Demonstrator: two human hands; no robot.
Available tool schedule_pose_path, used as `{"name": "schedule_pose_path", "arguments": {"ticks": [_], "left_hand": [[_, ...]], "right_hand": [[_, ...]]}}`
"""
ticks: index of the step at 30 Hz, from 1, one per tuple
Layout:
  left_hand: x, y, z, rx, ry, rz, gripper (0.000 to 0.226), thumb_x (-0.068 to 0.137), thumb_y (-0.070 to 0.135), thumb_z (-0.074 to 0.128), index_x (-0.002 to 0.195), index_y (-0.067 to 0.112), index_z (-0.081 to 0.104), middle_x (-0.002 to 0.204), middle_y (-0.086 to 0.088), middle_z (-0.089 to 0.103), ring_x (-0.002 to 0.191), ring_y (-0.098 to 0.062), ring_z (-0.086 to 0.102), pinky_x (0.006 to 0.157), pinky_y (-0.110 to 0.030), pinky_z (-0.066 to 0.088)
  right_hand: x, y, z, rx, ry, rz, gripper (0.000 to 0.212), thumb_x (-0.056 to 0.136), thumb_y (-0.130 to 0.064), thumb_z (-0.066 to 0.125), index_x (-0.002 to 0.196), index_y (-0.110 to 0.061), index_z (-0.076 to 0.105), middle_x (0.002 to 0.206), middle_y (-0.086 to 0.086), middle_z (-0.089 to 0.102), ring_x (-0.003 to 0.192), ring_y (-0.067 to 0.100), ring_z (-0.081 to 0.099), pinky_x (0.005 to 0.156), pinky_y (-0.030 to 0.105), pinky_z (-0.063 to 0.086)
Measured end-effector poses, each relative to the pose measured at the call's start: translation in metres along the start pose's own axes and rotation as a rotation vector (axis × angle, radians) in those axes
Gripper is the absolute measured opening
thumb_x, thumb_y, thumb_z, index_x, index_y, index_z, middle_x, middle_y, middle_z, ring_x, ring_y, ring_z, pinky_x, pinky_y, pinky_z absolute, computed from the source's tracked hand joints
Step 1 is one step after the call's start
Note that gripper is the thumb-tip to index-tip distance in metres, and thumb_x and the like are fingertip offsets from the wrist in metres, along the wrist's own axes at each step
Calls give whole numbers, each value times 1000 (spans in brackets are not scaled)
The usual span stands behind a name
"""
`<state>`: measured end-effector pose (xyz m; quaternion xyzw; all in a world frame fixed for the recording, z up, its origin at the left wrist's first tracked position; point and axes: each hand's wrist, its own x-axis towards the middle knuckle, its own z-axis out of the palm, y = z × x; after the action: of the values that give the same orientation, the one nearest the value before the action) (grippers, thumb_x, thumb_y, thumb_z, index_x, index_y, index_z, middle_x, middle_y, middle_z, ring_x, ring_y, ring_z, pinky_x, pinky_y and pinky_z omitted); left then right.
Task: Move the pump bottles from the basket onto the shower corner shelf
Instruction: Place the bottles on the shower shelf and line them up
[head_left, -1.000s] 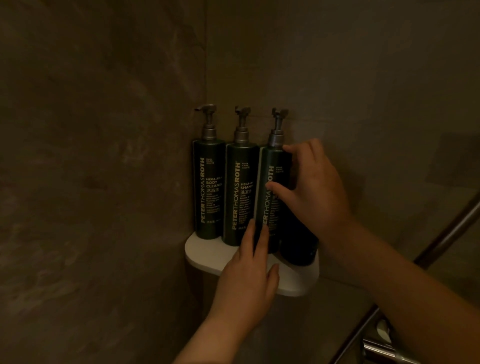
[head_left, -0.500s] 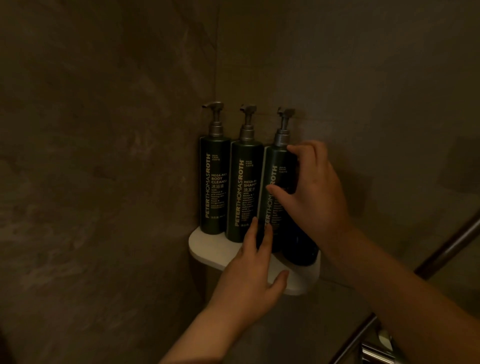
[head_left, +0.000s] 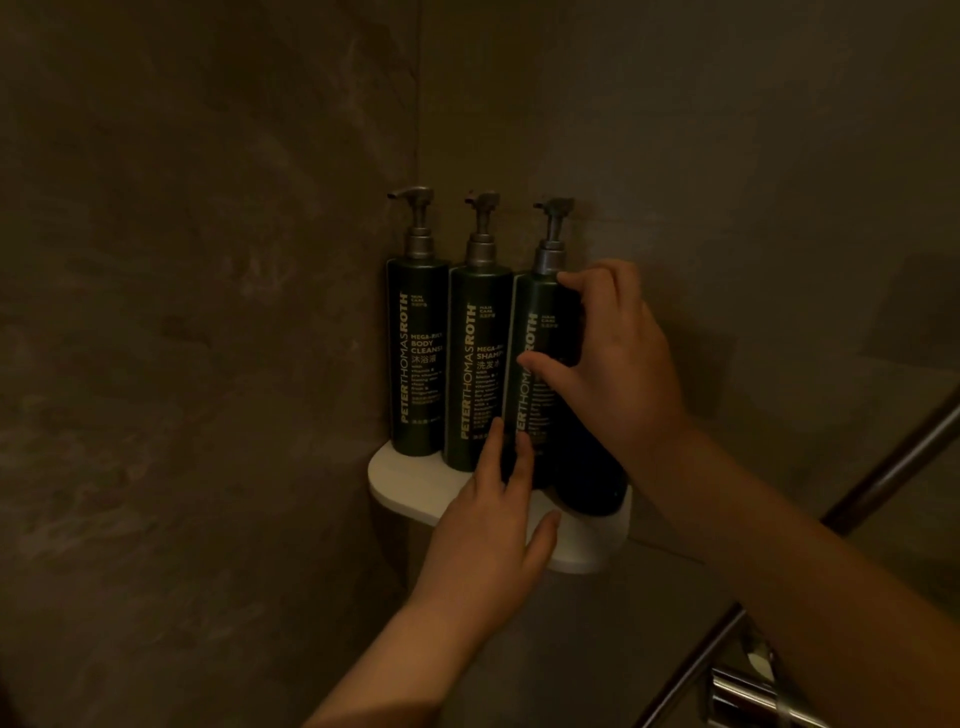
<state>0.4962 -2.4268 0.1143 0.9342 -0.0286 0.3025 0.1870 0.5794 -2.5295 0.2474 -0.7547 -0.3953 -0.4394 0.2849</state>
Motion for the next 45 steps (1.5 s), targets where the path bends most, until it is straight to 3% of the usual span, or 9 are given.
{"name": "schedule_pose_path", "arguments": {"ticks": [9,15,17,19,25,31,40,43,45], "left_hand": [[-4,2,-1,-8,51,-16,71,94,52,34,147,30,-9,156,9,-17,140,-13,17,107,-24,23],[-8,13,-1,-51,159,8,64,93,45,42,148,30,12,153,10,13,136,-6,19,106,-22,23],[-8,19,1,-73,167,12,63,93,42,44,147,29,15,149,8,20,133,-4,21,105,-20,23],[-8,26,4,-100,171,10,62,93,40,46,147,30,16,146,9,23,130,-2,23,103,-19,24],[-5,38,12,-179,166,-19,66,93,39,48,147,31,10,147,8,25,129,-4,28,105,-25,32],[-1,45,14,-250,171,-27,66,94,39,47,147,33,9,146,8,26,128,-2,30,101,-20,30],[-1,51,13,-302,210,-59,78,86,58,48,143,44,-2,145,17,20,121,11,22,96,-18,28],[-2,55,11,-338,228,-78,86,83,61,51,139,51,-13,149,14,20,130,2,26,101,-23,30],[-2,58,11,-344,236,-78,90,82,60,54,135,54,-19,150,13,20,127,5,23,100,-22,28]], "right_hand": [[-8,8,-17,31,-110,-51,62,82,-35,66,135,-16,40,132,3,42,115,14,47,94,27,42],[-15,33,-43,131,-157,76,24,95,-23,48,117,-17,58,105,-9,52,100,10,52,81,15,36],[-18,41,-50,155,-226,117,22,96,-20,46,112,-20,62,102,-9,53,96,5,51,78,9,36],[-18,43,-54,169,-256,120,25,95,-15,47,115,-20,62,105,-7,55,99,7,53,82,13,39],[-16,40,-54,99,-339,80,37,93,-4,49,126,-16,58,117,0,51,107,10,48,90,18,39],[-11,40,-59,153,-291,98,26,91,-5,56,113,-13,67,102,8,54,98,22,54,86,34,47],[-5,36,-69,165,-338,88,22,90,-15,60,109,-20,68,85,-13,46,81,4,49,71,13,36],[-8,34,-71,122,-321,73,21,90,-17,60,107,-23,69,83,-18,42,87,9,47,73,18,35],[-11,30,-70,123,-300,79,21,90,-17,59,107,-23,69,82,-19,41,92,12,47,76,21,36]]}}
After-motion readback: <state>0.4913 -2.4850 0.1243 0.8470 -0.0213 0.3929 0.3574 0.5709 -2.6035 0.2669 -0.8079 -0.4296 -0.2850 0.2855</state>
